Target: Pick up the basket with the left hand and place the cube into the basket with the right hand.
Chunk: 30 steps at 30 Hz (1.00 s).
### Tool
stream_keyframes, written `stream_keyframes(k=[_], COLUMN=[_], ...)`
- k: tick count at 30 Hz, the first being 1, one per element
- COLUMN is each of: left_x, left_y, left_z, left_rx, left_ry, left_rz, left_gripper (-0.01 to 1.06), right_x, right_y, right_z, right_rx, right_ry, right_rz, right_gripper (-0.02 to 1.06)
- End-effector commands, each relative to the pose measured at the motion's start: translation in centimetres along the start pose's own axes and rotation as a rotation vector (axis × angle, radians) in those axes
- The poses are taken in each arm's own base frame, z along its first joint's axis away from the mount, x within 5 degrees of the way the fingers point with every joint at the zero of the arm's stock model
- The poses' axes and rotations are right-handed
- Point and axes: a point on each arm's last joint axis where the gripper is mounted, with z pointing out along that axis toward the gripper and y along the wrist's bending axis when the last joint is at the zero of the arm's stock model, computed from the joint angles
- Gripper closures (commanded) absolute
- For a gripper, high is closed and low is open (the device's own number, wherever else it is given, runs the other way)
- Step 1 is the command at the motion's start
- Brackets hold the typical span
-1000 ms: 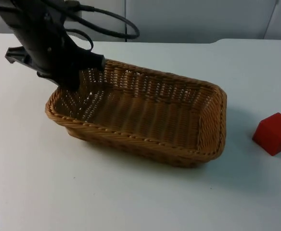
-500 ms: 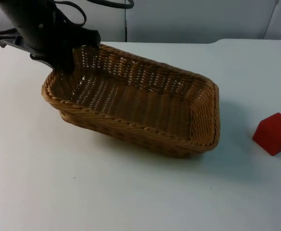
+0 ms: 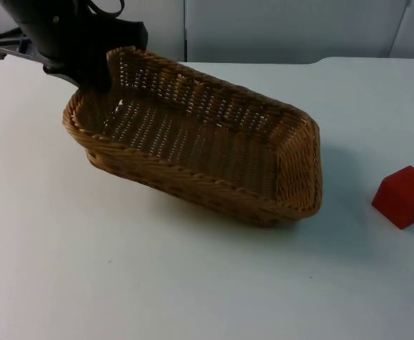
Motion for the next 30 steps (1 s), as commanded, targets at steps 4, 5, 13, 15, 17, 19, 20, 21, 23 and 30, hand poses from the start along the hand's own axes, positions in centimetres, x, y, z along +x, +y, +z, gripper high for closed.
stream_keyframes(k=[4, 5, 13, 15, 17, 19, 20, 21, 23, 30], left_x=[-0.9, -1.0, -1.3, -1.3, -1.3, -1.3, -1.3, -1.3, -1.5, -2.0], left_y=[-0.2, -0.2, -0.8, -0.9, -1.0, -0.9, -0.9, -1.0, -0.8, 0.5], left_z=[-2.1, -2.2, -2.7, -2.7, -2.7, -2.7, -2.7, -2.8, -3.3, -4.4], left_rx=[0.040, 0.052, 0.171, 0.179, 0.187, 0.188, 0.188, 0.188, 0.187, 0.189], left_ry=[-0.054, -0.057, -0.069, -0.069, -0.071, -0.071, -0.071, -0.074, -0.094, -0.110], left_rz=[-0.052, -0.067, -0.118, -0.119, -0.114, -0.115, -0.115, -0.109, -0.102, -0.145], left_gripper=[1.05, 1.05, 1.05, 1.05, 1.05, 1.05, 1.05, 1.05, 1.05, 1.05], right_x=[0.0, 0.0, 0.0, 0.0, 0.0, 0.0, 0.0, 0.0, 0.0, 0.0], right_y=[0.0, 0.0, 0.0, 0.0, 0.0, 0.0, 0.0, 0.0, 0.0, 0.0], right_z=[0.1, 0.1, 0.1, 0.1, 0.1, 0.1, 0.1, 0.1, 0.1, 0.1], right_rx=[0.006, 0.006, 0.006, 0.006, 0.006, 0.006, 0.006, 0.006, 0.006, 0.006], right_ry=[-0.001, -0.001, -0.001, -0.001, -0.001, -0.001, -0.001, -0.001, -0.001, -0.001], right_rz=[-0.005, -0.005, -0.005, -0.005, -0.005, -0.005, -0.005, -0.005, -0.005, -0.005], right_gripper=[1.05, 1.05, 1.05, 1.05, 1.05, 1.05, 1.05, 1.05, 1.05, 1.05])
